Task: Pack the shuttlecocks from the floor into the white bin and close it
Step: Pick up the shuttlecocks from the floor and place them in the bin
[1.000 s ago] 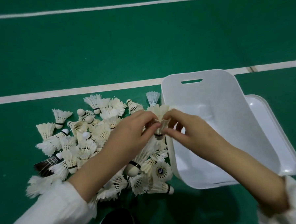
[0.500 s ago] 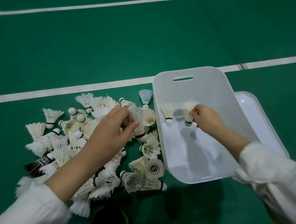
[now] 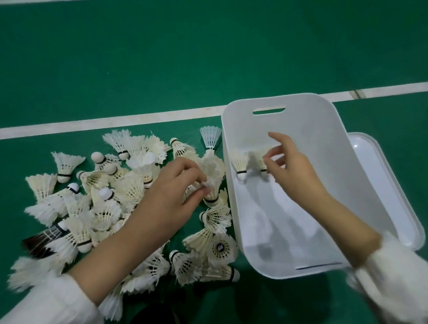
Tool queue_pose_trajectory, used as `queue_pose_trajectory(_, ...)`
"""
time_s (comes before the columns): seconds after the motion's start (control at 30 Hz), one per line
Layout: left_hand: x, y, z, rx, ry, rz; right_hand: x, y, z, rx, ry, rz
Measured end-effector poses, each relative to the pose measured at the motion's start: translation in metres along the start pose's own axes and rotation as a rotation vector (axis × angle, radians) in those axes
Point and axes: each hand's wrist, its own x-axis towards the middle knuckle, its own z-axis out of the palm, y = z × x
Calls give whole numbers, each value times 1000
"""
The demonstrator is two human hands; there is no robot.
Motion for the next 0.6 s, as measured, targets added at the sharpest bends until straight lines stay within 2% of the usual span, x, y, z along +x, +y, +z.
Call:
queue_pose_trajectory(0.1, -1, 3, -3, -40, 31, 33, -42, -44, -7, 56, -109, -279)
queue_pose_trajectory(0.17, 1, 7, -4, -48, 43, 65, -51, -58, -2, -71, -247, -330)
queue_pose_trajectory(0.23, 3, 11, -5, -53, 43, 95, -47, -62, 7, -205, -288, -340)
queue_pose_trajectory(0.33, 6, 13, -8, -33, 81, 121, -39, -66, 12, -235, -251, -354)
queue_pose_trajectory(0.5, -1, 2, -17, -134, 180, -86, -32, -66, -3, -18, -71, -293)
queue_pose_trajectory(0.53, -3, -3, -16, -123, 153, -128, -30, -63, -10, 37, -18, -246)
queue_pose_trajectory(0.6, -6, -13, -6, -37, -58, -197, -24, -49, -23, 69, 94, -163)
